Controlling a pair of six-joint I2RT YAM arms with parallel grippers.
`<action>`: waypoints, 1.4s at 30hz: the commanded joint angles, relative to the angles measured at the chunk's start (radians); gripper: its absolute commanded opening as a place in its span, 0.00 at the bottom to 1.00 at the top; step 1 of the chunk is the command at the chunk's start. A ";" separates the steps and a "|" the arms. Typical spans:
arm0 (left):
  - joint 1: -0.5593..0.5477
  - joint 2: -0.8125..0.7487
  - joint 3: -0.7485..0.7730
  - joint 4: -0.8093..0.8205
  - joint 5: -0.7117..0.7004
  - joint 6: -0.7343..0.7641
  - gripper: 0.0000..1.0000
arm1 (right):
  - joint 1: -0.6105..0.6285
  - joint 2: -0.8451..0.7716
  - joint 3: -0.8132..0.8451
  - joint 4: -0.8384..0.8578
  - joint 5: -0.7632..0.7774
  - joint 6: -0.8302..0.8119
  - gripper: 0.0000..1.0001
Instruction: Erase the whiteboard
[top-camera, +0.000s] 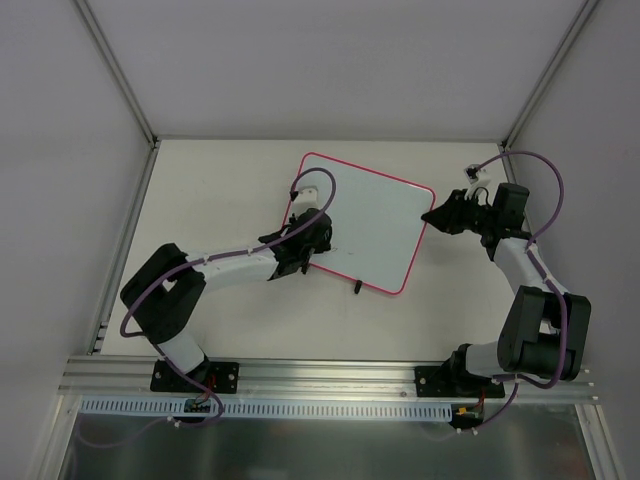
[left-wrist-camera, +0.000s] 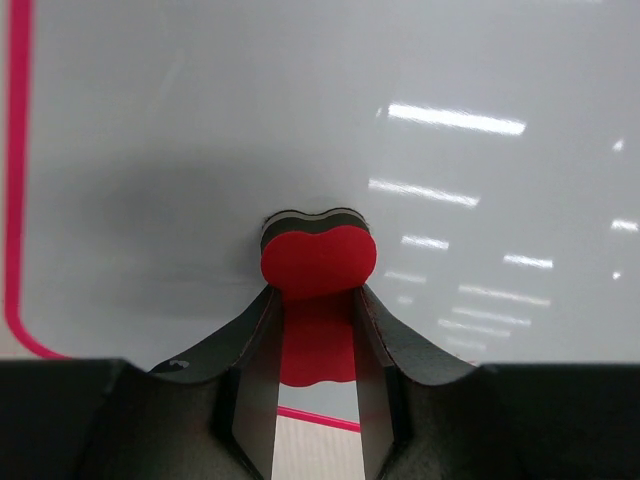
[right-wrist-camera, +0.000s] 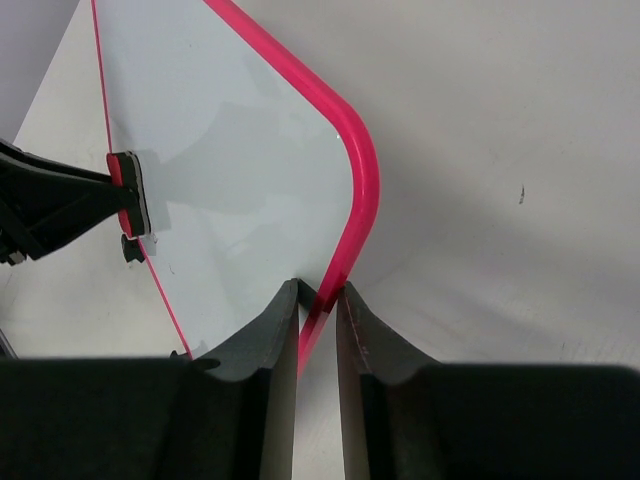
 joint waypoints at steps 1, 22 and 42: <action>0.091 0.036 -0.073 -0.123 -0.109 0.006 0.00 | 0.027 -0.011 -0.006 0.007 -0.035 -0.039 0.00; -0.220 0.275 0.122 -0.131 0.045 -0.107 0.00 | 0.025 -0.011 -0.015 0.009 -0.030 -0.036 0.00; 0.050 0.017 -0.126 -0.168 -0.127 -0.115 0.00 | 0.025 -0.011 -0.014 0.009 -0.027 -0.036 0.00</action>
